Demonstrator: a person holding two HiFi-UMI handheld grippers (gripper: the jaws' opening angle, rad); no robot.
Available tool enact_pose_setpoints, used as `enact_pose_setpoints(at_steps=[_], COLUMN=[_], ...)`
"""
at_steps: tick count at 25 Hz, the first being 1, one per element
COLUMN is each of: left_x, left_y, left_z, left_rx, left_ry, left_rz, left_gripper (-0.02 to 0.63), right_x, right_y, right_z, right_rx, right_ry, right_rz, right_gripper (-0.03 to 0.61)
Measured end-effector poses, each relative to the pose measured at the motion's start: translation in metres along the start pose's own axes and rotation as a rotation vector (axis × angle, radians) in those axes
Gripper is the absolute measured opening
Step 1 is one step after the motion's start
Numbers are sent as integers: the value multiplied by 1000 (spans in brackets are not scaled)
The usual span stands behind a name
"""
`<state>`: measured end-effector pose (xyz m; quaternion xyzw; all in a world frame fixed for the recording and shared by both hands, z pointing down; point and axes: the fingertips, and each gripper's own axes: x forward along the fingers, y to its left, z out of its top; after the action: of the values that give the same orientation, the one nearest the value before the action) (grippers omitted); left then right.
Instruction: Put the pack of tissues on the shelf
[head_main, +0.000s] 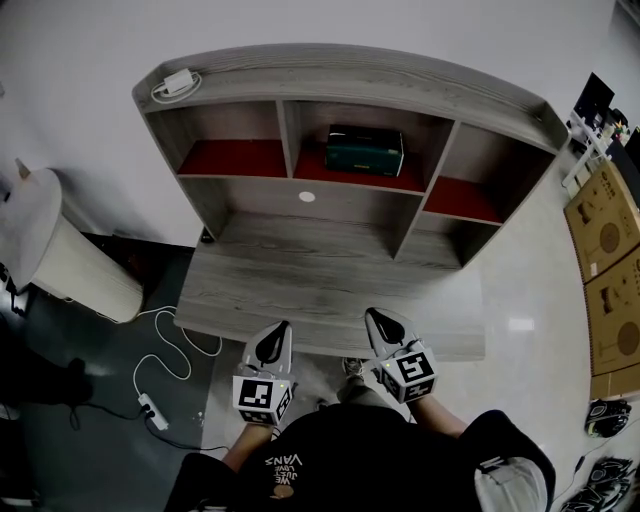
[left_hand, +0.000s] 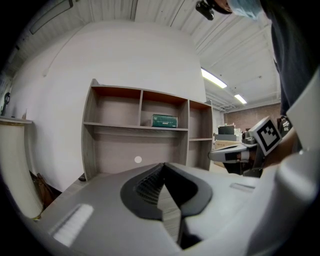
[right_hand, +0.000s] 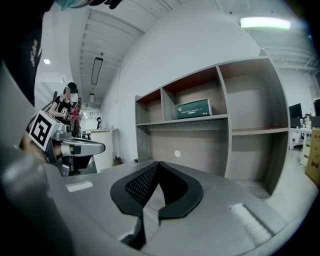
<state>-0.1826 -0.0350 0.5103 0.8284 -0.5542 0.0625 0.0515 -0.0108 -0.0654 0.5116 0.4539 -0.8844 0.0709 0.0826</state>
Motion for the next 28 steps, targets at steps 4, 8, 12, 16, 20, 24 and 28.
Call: enact_pose_setpoints(at_steps=[4,8,12,16,20,24,28], left_x=[-11,-19,-22,-21,-21,-22,-21], left_y=[-1,-5,-6,-6,-4,-3,-4], left_z=[-21,-32,-34,-32,-33,-37,-37], left_rx=[-13,-37,-51,-48,-49,-60,-51], left_ry=[33,54,50,40,43,58,55], left_rz=[3,2,3,-1,0,12,10], left_gripper=[52,52,52,52,52,52,52], right_x=[-2,-8,-11,-11,-10,-9,-8], right_y=[6,10,11,9,10,10,10], right_z=[-17,-27,-30,-33,-32,-33,-34], right_rx=[11,14,30,22,20,24,27], right_ry=[23,67,86,85,87,91,94], right_rz=[-4,-10,-21,-30,-33,-37,-43], right_gripper=[3,3,3,3,3,3,3])
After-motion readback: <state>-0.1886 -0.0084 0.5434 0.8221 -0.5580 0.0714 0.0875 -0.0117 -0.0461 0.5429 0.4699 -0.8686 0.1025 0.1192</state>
